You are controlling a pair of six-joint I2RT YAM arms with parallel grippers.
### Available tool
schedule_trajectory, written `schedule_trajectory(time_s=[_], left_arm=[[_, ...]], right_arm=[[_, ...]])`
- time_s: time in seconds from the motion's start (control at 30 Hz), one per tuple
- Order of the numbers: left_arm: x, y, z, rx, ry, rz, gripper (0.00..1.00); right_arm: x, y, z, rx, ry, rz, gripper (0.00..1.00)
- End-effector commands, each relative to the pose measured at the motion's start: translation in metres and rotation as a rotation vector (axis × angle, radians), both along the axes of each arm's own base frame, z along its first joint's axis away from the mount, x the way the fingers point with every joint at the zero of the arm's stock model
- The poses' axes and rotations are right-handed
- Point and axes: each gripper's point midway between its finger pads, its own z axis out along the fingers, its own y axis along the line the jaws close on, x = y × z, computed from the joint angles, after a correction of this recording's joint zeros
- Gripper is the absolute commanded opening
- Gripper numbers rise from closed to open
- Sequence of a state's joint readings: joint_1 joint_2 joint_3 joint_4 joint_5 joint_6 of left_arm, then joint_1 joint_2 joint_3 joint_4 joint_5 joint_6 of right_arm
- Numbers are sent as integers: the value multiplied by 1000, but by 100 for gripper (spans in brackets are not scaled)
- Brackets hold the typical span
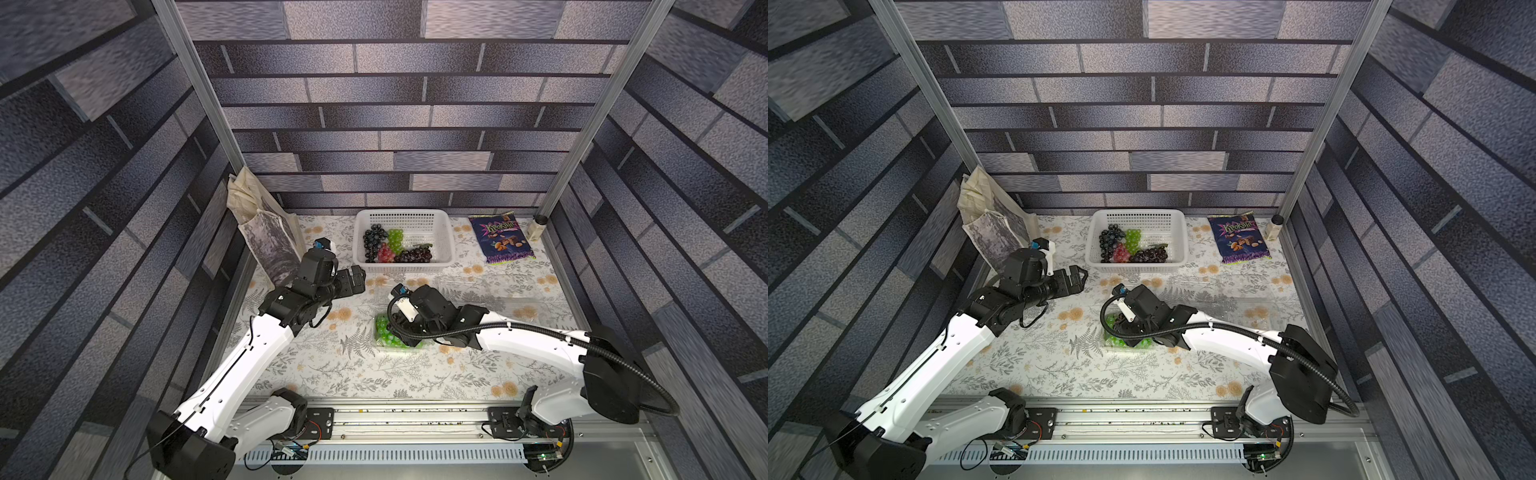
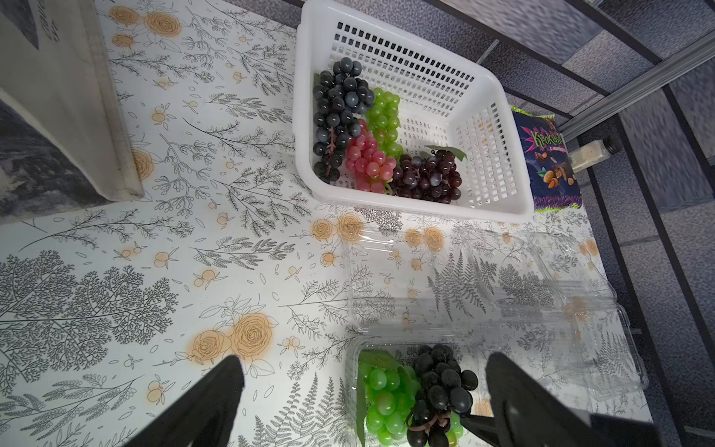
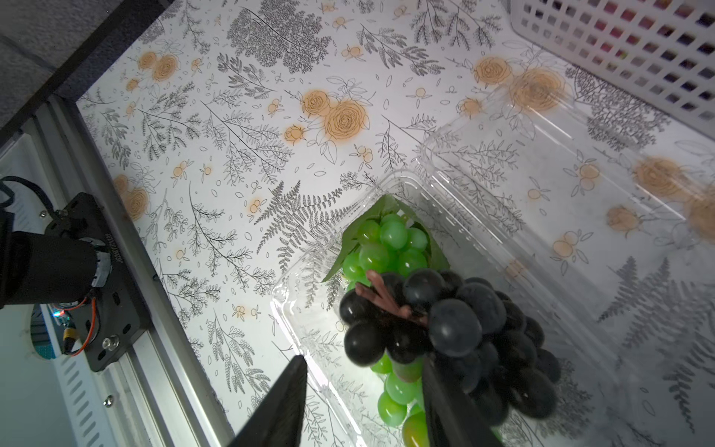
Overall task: Pack grapes into containers
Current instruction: Place the grape into the packing box.
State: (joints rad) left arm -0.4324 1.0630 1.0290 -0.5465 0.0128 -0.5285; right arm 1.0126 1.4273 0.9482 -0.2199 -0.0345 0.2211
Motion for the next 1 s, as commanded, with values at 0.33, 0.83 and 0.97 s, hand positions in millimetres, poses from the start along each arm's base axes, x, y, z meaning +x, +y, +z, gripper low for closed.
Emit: schedule_trajectory(time_s=[0.33,0.83,0.97], left_arm=[[-2,0,-13,27,24,-2,100],[-1,-4,-21,34,47,-7,100],[-2,-8,-27,48,61,-23,100]], right_arm=[[31,-8,22,58,-81,-140,46],[18,1,-47,129,162,-165,16],[11,0,-53,130,197,-160,15]])
